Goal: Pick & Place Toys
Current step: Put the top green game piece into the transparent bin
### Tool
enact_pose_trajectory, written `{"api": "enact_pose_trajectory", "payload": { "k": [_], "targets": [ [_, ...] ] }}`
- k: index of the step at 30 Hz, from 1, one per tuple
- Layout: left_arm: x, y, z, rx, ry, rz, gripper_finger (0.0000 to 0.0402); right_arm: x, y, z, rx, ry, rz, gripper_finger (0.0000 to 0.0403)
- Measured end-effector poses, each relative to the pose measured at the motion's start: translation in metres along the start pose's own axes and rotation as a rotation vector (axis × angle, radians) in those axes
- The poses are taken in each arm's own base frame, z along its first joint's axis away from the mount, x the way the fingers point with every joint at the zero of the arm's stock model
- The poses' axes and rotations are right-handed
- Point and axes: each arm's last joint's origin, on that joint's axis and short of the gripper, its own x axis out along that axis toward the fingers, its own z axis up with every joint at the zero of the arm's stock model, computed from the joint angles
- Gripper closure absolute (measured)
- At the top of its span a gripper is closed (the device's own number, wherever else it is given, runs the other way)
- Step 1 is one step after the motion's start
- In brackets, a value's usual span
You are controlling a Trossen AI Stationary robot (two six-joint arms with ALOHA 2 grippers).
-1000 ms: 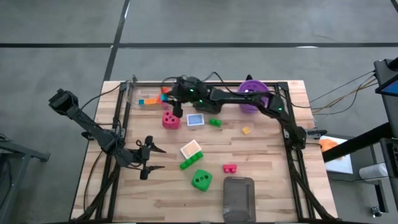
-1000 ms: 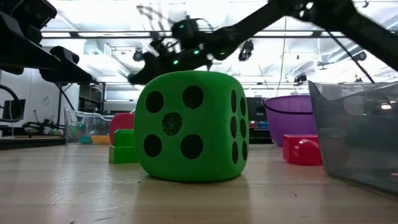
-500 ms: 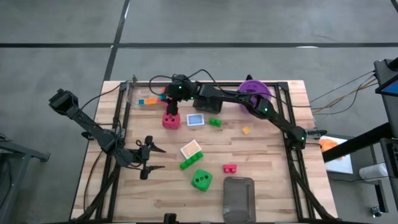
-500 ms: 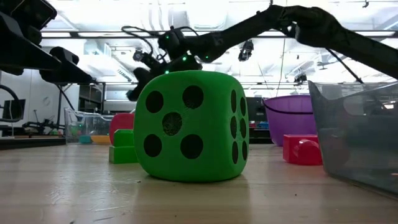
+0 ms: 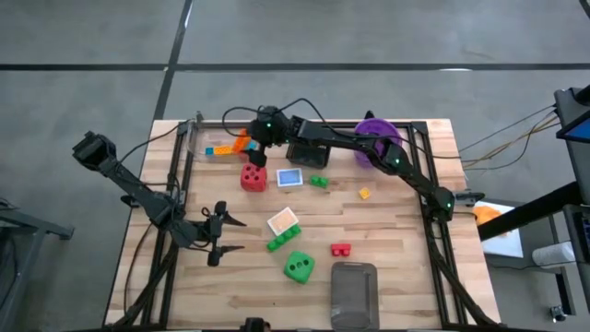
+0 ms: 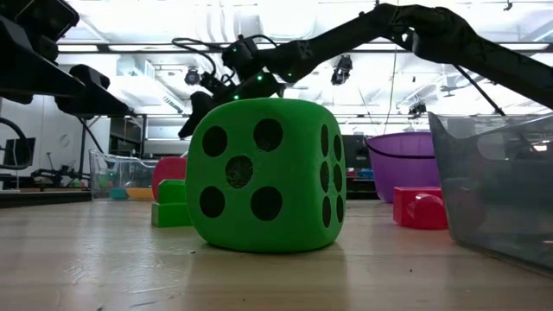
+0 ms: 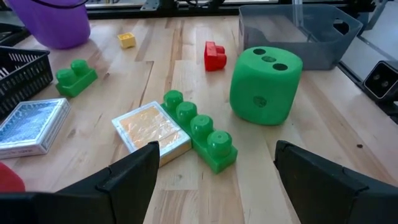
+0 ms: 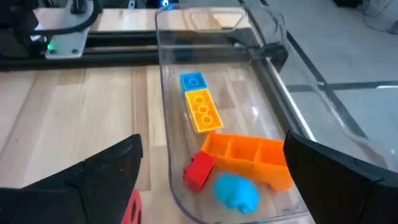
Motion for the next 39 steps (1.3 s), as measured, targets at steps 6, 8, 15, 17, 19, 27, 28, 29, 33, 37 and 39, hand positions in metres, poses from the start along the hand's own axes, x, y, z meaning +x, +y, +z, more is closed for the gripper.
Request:
{"api": "enact_pose_trajectory", "payload": {
  "k": [6, 8, 15, 17, 19, 27, 28, 29, 33, 37, 39],
  "targets": [
    [0.0, 0.001, 0.0, 0.0, -0.008, 0.029, 0.0085, -0.005, 0.004, 0.012, -0.007, -0.086, 0.07, 0.0017],
    [0.0, 0.001, 0.0, 0.0, -0.01, 0.034, 0.0085, -0.007, 0.006, 0.021, -0.006, -0.16, 0.09, 0.0017],
    [0.0, 0.002, -0.002, 0.002, -0.008, 0.036, 0.0086, -0.013, 0.02, 0.046, -0.029, -0.426, 0.104, 0.0017],
    [0.0, 0.003, -0.005, 0.007, -0.001, 0.039, 0.0086, -0.015, 0.025, 0.052, -0.031, -0.526, 0.108, 0.0017],
    [0.0, 0.003, -0.005, 0.004, 0.0, 0.039, 0.0086, -0.017, 0.027, 0.055, -0.025, -0.632, 0.122, 0.0016],
    [0.0, 0.003, -0.005, -0.001, -0.007, 0.037, 0.0086, -0.027, 0.036, 0.02, -0.018, -0.93, 0.203, 0.0016],
    [0.0, 0.003, -0.005, -0.001, -0.007, 0.037, 0.0086, -0.029, 0.038, 0.013, -0.016, -0.915, 0.221, 0.0016],
    [0.0, 0.003, -0.005, -0.001, -0.007, 0.037, 0.0086, -0.031, 0.04, 0.005, -0.013, -0.886, 0.233, 0.0016],
    [0.0, 0.004, -0.008, 0.002, -0.002, 0.038, 0.0086, -0.054, 0.057, -0.025, -0.048, -0.768, 0.249, 0.0016],
    [0.0, 0.004, -0.008, -0.001, -0.006, 0.037, 0.0085, -0.093, 0.084, -0.057, -0.098, -0.657, 0.239, 0.0016],
    [0.0, 0.003, -0.007, -0.006, -0.013, 0.035, 0.0085, -0.116, 0.098, -0.072, -0.111, -0.614, 0.215, 0.0016]
  ]
}}
